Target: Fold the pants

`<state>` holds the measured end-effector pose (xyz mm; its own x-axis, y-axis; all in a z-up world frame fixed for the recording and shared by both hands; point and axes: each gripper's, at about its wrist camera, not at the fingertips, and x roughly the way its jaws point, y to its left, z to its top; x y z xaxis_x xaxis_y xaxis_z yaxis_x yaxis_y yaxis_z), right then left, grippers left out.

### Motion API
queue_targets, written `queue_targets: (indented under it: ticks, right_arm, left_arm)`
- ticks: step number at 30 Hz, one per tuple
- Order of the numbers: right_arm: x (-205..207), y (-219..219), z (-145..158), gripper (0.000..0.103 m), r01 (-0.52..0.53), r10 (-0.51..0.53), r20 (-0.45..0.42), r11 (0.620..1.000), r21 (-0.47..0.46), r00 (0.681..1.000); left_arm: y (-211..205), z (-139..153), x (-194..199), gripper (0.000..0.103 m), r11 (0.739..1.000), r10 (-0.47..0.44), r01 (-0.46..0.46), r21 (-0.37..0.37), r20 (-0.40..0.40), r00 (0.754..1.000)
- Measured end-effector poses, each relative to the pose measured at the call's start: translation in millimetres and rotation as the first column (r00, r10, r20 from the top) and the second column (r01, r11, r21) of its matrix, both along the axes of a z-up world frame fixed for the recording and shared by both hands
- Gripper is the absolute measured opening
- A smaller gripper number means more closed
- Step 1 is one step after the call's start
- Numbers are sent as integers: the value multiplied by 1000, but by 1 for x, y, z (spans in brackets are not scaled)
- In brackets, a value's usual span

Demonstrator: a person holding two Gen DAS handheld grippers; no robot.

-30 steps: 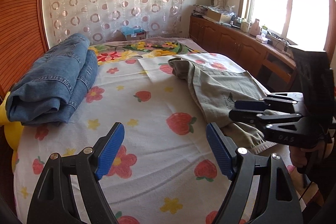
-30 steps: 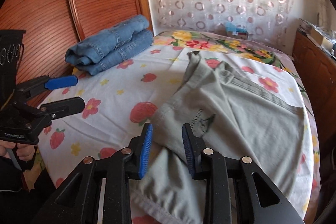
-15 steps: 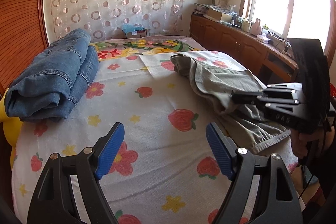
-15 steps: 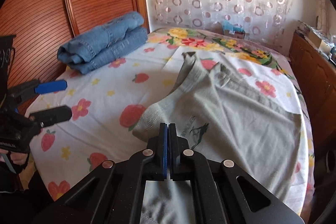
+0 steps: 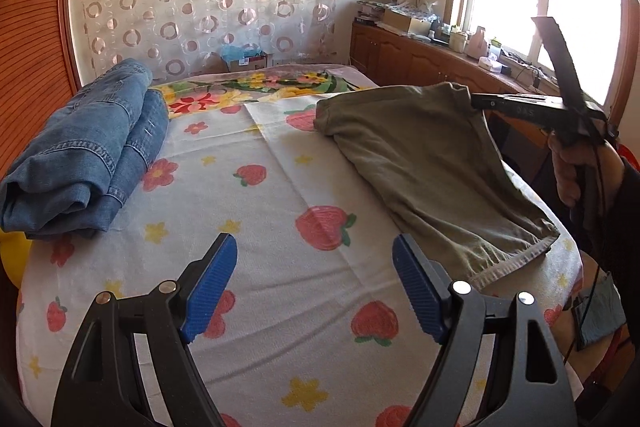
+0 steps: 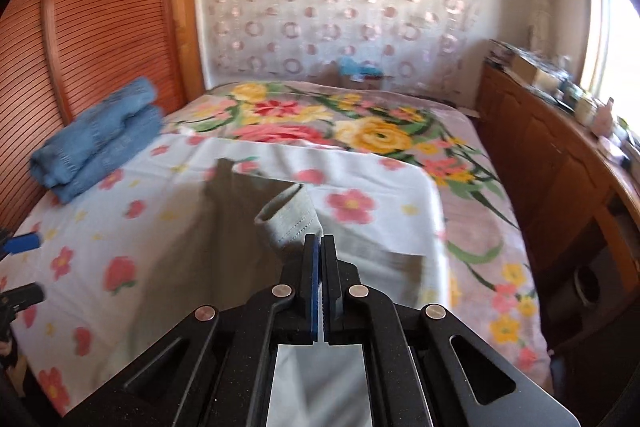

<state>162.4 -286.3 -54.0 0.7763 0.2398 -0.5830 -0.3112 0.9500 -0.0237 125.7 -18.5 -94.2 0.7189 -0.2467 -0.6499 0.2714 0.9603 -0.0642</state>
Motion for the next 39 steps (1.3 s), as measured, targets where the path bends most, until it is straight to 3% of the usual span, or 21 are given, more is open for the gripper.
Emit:
queue_targets:
  ticks: [5, 7, 9, 15, 23, 26, 34, 39]
  right_arm:
    - [17, -27, -21, 1, 94, -94, -60, 996, 1, 994]
    - [18, -28, -28, 5, 102, -101, -78, 995, 20, 992]
    - [18, -30, -33, 17, 118, -114, -93, 992, 36, 989]
    - [30, -35, -37, 21, 89, -80, -130, 994, 60, 988]
    - [61, -48, -36, 21, 82, -72, -192, 996, 47, 979]
    - [63, -49, -32, 3, 67, -56, -179, 996, 60, 982]
    - [57, -68, -18, 0, 139, -135, -73, 988, 63, 988]
    - [60, -69, -25, 1, 115, -103, -118, 989, 93, 988]
  left_arm:
    - [-4, -2, 3, 81, 1000, -8, 8, 7, -7, 1000]
    - [-6, -2, 5, 81, 1000, -10, 10, 7, -11, 1000]
    - [-9, -3, 7, 81, 1000, -16, 16, 8, -14, 1000]
    - [-24, -5, 12, 81, 999, -40, 40, 13, -23, 999]
    - [-50, -9, 14, 81, 995, -97, 98, 23, -36, 995]
    - [-56, -13, 13, 81, 993, -110, 111, 31, -50, 993]
    - [-60, -17, 10, 81, 992, -116, 118, 35, -61, 991]
    - [-62, -18, 11, 81, 992, -118, 120, 36, -64, 991]
